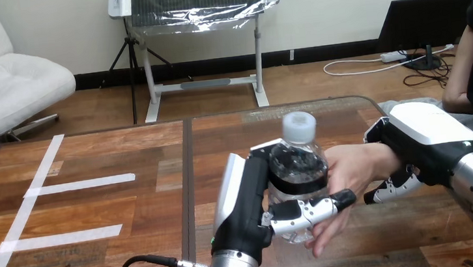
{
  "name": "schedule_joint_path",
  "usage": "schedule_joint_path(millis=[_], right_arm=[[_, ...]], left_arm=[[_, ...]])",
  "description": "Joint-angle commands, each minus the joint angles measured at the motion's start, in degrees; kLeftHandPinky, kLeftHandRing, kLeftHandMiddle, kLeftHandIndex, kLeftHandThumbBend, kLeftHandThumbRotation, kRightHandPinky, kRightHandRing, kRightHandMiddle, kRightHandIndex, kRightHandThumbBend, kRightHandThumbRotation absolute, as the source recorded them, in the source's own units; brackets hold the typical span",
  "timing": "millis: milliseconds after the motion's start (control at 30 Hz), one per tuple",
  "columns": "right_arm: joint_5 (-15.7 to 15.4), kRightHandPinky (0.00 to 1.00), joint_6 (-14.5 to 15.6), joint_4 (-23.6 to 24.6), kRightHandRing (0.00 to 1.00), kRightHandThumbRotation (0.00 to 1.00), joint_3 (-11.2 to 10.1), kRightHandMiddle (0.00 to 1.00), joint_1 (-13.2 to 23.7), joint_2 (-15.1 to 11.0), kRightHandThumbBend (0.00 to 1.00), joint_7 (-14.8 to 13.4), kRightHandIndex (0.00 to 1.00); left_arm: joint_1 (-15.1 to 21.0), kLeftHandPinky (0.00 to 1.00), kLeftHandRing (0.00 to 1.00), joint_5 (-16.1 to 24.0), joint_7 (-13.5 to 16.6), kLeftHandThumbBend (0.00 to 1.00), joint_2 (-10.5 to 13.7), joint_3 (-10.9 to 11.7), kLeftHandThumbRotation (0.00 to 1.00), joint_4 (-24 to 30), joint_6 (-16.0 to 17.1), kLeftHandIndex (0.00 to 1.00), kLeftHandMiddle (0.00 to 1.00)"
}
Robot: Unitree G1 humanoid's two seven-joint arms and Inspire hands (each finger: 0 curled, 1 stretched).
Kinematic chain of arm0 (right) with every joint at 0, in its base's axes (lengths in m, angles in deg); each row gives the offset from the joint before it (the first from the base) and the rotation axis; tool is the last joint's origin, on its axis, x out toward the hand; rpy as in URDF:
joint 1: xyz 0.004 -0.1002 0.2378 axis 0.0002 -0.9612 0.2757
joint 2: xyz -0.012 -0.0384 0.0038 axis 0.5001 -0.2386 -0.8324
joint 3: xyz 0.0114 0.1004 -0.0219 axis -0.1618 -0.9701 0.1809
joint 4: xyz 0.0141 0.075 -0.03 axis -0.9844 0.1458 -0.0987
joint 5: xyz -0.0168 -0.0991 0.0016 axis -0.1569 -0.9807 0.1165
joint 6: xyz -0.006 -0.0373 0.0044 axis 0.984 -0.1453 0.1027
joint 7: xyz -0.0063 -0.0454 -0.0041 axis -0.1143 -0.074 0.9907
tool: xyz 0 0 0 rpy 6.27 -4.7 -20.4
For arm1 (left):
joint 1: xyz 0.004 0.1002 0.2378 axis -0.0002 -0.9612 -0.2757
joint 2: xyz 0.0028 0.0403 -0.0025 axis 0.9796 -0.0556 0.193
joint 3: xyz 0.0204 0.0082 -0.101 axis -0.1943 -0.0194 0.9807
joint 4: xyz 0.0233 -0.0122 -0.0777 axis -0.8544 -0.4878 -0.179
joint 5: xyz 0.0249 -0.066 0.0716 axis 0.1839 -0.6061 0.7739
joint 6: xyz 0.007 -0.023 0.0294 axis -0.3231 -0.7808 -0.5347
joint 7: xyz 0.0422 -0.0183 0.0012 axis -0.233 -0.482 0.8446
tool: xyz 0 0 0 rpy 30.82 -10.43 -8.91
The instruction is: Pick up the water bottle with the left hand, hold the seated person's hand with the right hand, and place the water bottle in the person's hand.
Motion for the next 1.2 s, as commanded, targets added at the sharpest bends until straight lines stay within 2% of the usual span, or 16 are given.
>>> schedule_joint_path(millis=[0, 100, 233, 400, 1033, 1167], right_arm=[[-0.08, 0.17, 1.19, -1.39, 0.23, 0.0, -2.55, 0.31, 1.69, -1.8, 0.76, -1.16, 0.35], [-0.14, 0.17, 2.59, -0.65, 0.23, 0.0, -2.7, 0.32, 1.66, -1.68, 0.75, -0.22, 0.36], [0.15, 0.17, 2.45, -0.72, 0.24, 0.0, -2.81, 0.32, 1.71, -1.71, 0.75, 0.04, 0.36], [0.56, 0.18, 2.63, -0.52, 0.24, 0.0, -3.0, 0.32, 1.61, -1.65, 0.75, 0.45, 0.36], [0.3, 0.18, 0.9, -1.59, 0.24, 0.0, -2.76, 0.32, 1.85, -1.88, 0.76, -0.66, 0.36], [0.37, 0.18, 1.49, -1.29, 0.24, 0.0, -2.87, 0.32, 1.83, -1.78, 0.76, -0.25, 0.37]], left_arm=[[4.25, 0.3, 0.35, 2.33, 1.65, 0.69, -6.8, -1.93, 0.0, 3.5, -1.65, 0.44, 0.41], [3.96, 0.3, 0.35, -0.32, 0.81, 0.67, -7.83, -3.15, 0.0, 2.62, -0.08, 0.44, 0.42], [3.72, 0.32, 0.37, -2.64, 0.35, 0.66, -8.57, -3.77, 0.0, 1.8, 1.16, 0.44, 0.42], [3.95, 0.33, 0.38, -3.28, 1.05, 0.67, -8.81, -4.44, 0.0, 0.89, 2.1, 0.44, 0.42], [4.4, 0.32, 0.37, -4.79, 1.3, 0.66, -8.99, -5.87, 0.0, 0.13, 2.15, 0.44, 0.42], [4.29, 0.32, 0.37, -5.17, 1.22, 0.66, -8.98, -5.94, 0.0, 0.17, 2.1, 0.44, 0.42]])
